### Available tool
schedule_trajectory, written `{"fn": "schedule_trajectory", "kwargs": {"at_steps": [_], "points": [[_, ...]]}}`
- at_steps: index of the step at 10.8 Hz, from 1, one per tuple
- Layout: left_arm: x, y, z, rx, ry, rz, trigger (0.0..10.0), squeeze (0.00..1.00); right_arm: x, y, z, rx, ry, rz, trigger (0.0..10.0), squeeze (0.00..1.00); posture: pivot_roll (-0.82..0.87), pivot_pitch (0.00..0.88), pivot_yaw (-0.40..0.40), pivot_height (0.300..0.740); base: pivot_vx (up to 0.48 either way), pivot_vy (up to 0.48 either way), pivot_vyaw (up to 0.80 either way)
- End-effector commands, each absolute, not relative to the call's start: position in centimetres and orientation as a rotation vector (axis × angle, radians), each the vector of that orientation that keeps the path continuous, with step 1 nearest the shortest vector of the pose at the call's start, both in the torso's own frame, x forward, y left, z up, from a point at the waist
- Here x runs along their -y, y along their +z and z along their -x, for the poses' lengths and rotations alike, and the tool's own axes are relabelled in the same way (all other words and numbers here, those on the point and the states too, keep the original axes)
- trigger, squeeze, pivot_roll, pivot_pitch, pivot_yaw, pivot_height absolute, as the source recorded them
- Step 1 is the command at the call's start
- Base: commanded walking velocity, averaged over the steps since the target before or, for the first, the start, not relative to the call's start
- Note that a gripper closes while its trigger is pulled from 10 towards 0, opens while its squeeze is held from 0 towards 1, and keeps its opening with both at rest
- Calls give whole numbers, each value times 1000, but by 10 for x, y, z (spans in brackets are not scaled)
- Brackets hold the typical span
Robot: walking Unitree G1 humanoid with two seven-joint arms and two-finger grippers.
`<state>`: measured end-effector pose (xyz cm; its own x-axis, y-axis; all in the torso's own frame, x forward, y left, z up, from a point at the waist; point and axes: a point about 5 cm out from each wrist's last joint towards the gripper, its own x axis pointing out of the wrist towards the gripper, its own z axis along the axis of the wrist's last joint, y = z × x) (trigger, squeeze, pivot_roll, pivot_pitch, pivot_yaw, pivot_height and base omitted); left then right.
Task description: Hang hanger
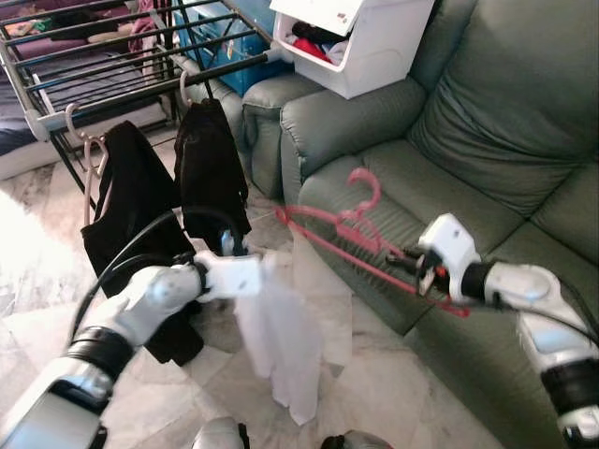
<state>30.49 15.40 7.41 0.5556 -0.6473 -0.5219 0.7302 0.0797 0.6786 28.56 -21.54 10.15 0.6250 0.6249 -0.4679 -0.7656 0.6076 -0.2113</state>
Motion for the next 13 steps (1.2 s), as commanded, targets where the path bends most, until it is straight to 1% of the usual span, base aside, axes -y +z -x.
{"fn": "schedule_trajectory", "kwargs": {"at_steps": [1,2,3,4,5,6,7,8,9,10,11,12,13], "points": [[-156,79,-309,-75,-1044,-1147,10000,0,215,97,-281,-384,862,481,10000,0,-48,0,-24,740,0,0,0],[-160,83,-319,1,-955,-1285,10000,0,217,91,-282,-399,848,522,10000,0,-46,0,-23,740,0,0,0],[-166,102,-341,122,-741,-1451,10000,0,219,87,-286,-404,817,549,10000,0,-45,0,-23,740,0,0,0],[-173,131,-361,236,-519,-1553,10000,0,217,84,-289,-396,786,564,10000,0,-47,0,-20,740,0,0,0],[-177,165,-379,282,-294,-1442,10000,0,214,83,-290,-386,770,560,10000,0,-45,0,-16,740,0,0,0],[-177,191,-391,249,-99,-991,10000,0,213,78,-291,-388,742,560,10000,0,-48,0,-13,740,0,0,0],[-159,193,-393,242,-142,-654,10000,0,212,74,-291,-390,722,562,10000,0,-52,0,-12,740,0,0,0],[-111,169,-370,204,-670,-534,10000,0,211,72,-291,-387,723,555,10000,0,-55,0,-12,740,0,0,0],[-109,130,-339,14,-1076,-661,10000,0,211,69,-288,-399,742,549,10000,0,-48,0,-10,740,0,0,0],[-148,86,-316,-302,-1307,-925,10000,0,211,66,-286,-415,761,552,10000,0,-47,0,-8,740,0,0,0],[-189,67,-310,-516,-1347,-1223,10000,0,209,64,-285,-419,769,548,10000,0,-46,0,-4,740,0,0,0],[-215,74,-326,-518,-1141,-1530,10000,0,204,61,-283,-417,782,544,10000,0,-46,0,-4,740,0,0,0],[-202,107,-357,-231,-817,-1616,10000,0,200,58,-281,-419,793,547,10000,0,-47,0,-4,740,0,0,0]]}}
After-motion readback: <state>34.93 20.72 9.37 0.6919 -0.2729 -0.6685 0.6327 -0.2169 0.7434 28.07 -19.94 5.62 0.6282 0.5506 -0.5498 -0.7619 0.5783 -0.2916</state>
